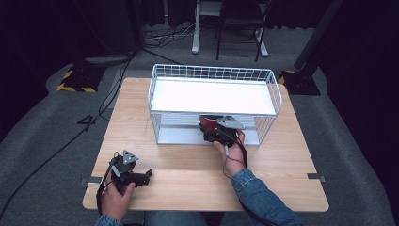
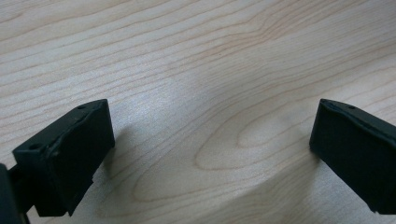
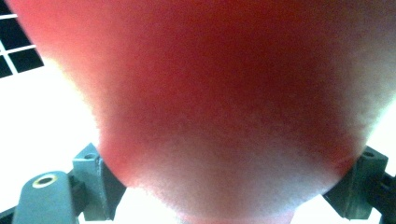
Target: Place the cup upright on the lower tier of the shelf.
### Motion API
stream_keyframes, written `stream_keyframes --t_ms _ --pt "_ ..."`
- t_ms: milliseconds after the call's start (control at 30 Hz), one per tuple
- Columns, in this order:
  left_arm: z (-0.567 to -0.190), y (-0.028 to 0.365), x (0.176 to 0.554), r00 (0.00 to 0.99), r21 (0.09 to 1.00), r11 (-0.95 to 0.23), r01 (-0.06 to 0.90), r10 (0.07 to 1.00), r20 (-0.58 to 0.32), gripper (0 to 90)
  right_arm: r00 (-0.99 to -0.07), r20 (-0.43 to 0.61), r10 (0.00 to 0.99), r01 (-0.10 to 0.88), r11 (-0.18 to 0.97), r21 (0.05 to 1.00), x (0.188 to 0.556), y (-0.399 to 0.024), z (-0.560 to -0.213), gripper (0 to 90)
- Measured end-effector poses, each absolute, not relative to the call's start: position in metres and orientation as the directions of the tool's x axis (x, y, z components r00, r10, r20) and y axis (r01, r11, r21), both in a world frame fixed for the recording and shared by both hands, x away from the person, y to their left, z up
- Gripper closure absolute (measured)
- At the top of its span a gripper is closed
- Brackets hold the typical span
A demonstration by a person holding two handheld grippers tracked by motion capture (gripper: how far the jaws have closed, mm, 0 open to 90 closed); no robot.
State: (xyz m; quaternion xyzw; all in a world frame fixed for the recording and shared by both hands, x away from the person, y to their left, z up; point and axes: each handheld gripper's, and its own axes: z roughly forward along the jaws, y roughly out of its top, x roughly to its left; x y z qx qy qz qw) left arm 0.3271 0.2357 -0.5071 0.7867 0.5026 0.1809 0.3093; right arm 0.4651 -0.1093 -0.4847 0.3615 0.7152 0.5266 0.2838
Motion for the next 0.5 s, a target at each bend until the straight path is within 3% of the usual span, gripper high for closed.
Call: stream_keyframes --t_ms 500 --pt "-0.507 0.236 0.327 0.430 0.669 -0.304 0.679 0.903 -0.026 0.1 -0.558 0.050 0.828 0.290 0.138 0.947 0.482 -0.109 -0.499 15.5"
